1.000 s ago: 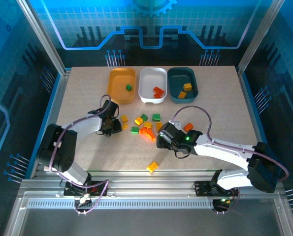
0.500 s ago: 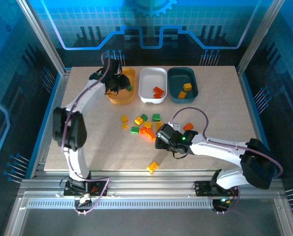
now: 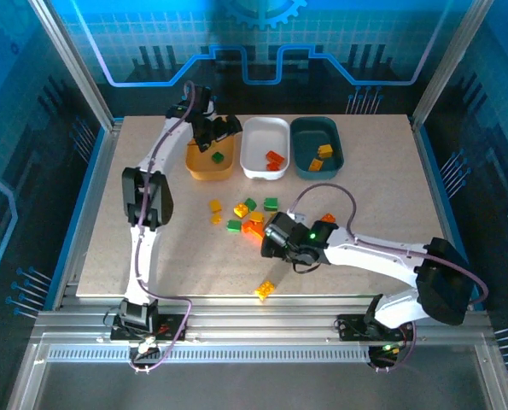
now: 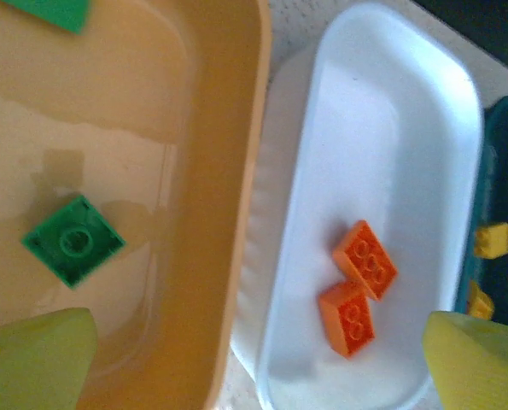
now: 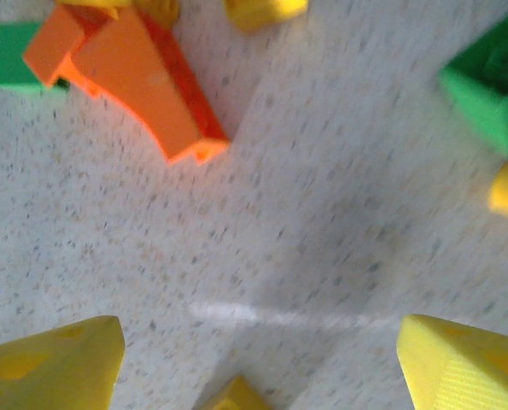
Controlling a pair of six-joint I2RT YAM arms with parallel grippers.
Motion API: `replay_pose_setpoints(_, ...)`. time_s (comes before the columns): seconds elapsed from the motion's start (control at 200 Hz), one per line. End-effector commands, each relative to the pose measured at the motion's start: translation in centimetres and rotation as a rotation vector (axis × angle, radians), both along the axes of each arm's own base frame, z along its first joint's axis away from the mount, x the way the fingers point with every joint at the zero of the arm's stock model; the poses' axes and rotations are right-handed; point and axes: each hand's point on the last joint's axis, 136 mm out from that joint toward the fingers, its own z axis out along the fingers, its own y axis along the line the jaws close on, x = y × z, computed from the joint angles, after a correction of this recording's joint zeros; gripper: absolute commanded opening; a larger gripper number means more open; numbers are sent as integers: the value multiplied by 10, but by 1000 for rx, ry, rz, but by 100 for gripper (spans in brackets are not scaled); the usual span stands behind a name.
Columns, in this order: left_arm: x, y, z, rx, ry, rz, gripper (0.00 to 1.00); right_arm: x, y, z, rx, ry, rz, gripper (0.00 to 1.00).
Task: Sort the legos into containers by color
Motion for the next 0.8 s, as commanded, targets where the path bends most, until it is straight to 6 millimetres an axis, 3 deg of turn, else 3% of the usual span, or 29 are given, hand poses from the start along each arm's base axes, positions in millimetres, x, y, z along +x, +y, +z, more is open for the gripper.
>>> replay_pose_setpoints(0.0, -33, -10, 85, -132, -157, -9, 99, -28, 8, -22, 0, 117, -138, 84)
replay_pose_setpoints(0.055, -56, -7, 103, -169, -205, 6, 99, -41, 14, -31, -21, 140, -157, 83)
replay_pose_setpoints(0.115, -86, -2, 110, -194, -232, 25, 99, -54, 17, -41, -49, 161, -171, 83)
replay_pose_setpoints(0.235, -144, 10, 98, -208, -251, 56, 99, -72, 16, -52, -101, 186, -193, 82)
replay_pose_setpoints(0.395, -201, 16, 80, -245, -250, 64, 99, -73, 23, -57, -73, 186, -209, 81)
replay_pose_setpoints(0.625, -248, 29, 61, -195, -243, 63, 99, -70, 46, -63, -60, 196, -188, 68)
replay_pose_setpoints(0.795, -262, 30, 54, -201, -237, 56, 99, -59, 52, -64, -75, 171, -175, 47)
